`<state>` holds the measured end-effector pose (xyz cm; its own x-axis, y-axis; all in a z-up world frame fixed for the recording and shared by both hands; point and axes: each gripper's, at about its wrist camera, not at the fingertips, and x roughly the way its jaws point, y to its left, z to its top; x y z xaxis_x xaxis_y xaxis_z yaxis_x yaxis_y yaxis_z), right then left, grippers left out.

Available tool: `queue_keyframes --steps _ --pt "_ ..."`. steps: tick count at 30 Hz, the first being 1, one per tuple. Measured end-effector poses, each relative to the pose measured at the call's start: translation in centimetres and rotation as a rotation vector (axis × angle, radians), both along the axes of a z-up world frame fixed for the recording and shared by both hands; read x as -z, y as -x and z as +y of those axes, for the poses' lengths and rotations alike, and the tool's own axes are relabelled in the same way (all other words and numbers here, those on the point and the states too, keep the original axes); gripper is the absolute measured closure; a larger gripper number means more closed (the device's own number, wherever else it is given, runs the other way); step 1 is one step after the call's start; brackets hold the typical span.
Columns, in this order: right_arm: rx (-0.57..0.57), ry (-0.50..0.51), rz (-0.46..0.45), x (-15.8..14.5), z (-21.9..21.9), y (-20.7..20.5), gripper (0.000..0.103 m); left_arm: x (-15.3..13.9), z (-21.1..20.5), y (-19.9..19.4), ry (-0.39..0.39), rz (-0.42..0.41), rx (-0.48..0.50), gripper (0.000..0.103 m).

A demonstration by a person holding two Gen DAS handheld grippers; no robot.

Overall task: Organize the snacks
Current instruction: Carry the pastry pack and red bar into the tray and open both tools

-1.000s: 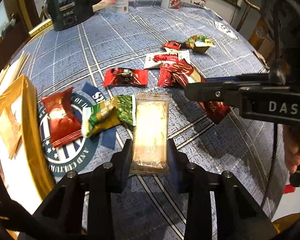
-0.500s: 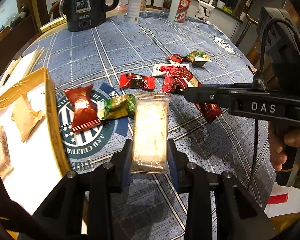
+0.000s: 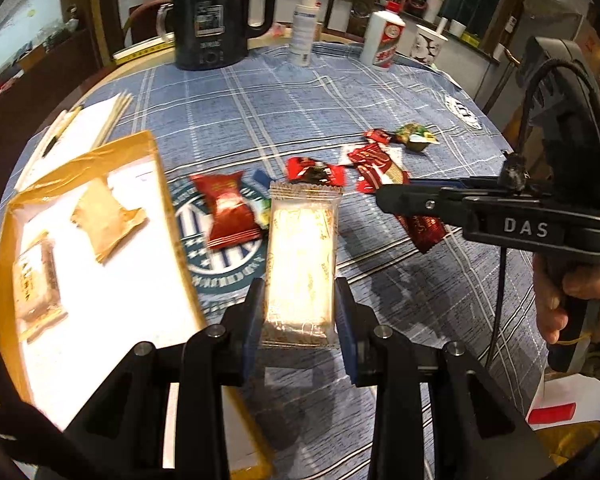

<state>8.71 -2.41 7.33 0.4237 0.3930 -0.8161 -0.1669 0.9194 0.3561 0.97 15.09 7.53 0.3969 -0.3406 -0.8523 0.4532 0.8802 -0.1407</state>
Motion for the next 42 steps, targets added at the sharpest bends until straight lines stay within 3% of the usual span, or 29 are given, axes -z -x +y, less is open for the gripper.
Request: queue_keyframes --steps 19,29,42 --pt "-0.128 -0.025 -0.011 -0.9 8.2 -0.9 0.078 0.3 9.9 0.3 -0.036 0.003 -0.187 0.068" --pt "-0.228 -0.052 0.000 -0.9 14.4 -1.3 0.078 2.1 15.2 0.3 -0.063 0.039 -0.299 0.067" --pt "-0.313 -0.004 0.088 3.2 20.8 -2.4 0.078 4.9 18.7 -0.6 -0.116 0.074 -0.381 0.067"
